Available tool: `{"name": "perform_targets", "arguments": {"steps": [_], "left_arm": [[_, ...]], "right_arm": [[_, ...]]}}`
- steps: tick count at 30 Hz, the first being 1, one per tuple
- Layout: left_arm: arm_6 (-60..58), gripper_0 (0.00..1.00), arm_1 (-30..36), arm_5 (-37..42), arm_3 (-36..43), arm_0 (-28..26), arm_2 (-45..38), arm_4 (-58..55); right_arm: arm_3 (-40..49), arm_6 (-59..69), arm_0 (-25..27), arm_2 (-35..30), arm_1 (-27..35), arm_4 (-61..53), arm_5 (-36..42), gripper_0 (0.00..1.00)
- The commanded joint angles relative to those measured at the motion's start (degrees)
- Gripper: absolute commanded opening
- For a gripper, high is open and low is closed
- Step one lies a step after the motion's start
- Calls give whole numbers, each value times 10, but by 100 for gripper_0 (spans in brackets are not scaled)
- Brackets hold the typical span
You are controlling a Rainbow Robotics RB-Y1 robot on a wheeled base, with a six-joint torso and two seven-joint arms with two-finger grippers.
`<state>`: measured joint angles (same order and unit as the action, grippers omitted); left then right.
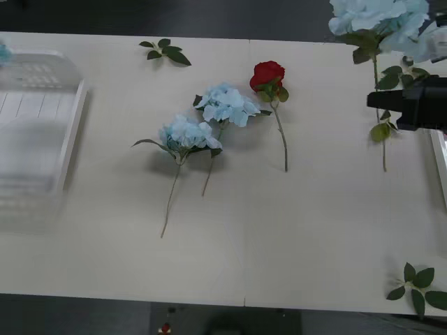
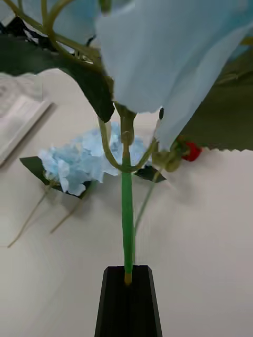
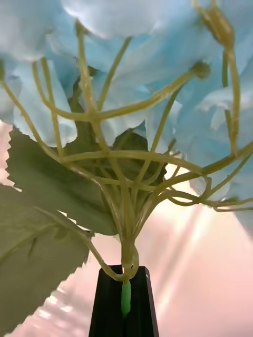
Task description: Put the red flowers into the right box and the blue flowers into the left box
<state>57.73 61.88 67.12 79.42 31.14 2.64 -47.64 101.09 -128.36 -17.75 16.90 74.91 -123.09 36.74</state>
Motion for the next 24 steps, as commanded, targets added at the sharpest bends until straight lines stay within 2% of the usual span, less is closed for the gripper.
{"name": "perform_targets", "arguments": {"steps": [1, 6, 7, 11, 19, 24], "left_arm": [[-24, 0, 25, -57, -58, 20, -2, 22], [-24, 0, 15, -112, -107, 29, -2, 26], [-24, 0, 7, -139, -130, 33, -1, 35], [-24, 0, -20, -171, -171, 55, -1, 57], [-29, 0, -76, -173, -229, 126, -2, 97], [-32, 0, -88, -173, -233, 140, -1, 111]], "right_arm": [[24, 26, -77, 43, -30, -15, -24, 0], [41, 28, -127, 108, -49, -29, -84, 0], [46, 28, -151, 140, -64, -29, -115, 0], [47, 28, -207, 194, -96, -29, -137, 0], [47, 35, -276, 248, -149, -37, -152, 0], [47, 39, -316, 291, -180, -44, -215, 0]]}}
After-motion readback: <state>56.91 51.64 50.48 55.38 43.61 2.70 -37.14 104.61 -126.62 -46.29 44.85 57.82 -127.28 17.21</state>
